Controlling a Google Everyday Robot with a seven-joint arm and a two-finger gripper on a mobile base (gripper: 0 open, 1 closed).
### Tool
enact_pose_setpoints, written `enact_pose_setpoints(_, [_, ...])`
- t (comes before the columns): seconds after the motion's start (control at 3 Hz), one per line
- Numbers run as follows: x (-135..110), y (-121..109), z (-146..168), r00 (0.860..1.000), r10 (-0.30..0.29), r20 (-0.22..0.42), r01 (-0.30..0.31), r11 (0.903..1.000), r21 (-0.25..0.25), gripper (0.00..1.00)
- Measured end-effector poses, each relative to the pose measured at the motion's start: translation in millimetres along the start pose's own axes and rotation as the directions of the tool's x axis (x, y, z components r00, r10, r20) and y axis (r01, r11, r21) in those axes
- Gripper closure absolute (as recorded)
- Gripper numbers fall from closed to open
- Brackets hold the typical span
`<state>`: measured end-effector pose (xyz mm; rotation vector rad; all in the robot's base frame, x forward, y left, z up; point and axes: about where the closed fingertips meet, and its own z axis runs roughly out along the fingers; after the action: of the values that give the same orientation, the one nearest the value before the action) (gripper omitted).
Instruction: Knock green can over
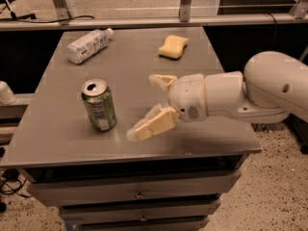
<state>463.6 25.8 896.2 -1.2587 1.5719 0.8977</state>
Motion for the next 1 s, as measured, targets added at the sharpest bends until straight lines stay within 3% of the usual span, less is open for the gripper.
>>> enact_pose_setpoints(0.67, [-16, 16, 77, 0.989, -0.058, 0.137, 0.069, 0.9946, -0.078, 0.00])
enact_pose_setpoints(1.0, [-18, 26, 104, 0.983, -0.079, 0.167, 0.096, 0.9909, -0.095, 0.16])
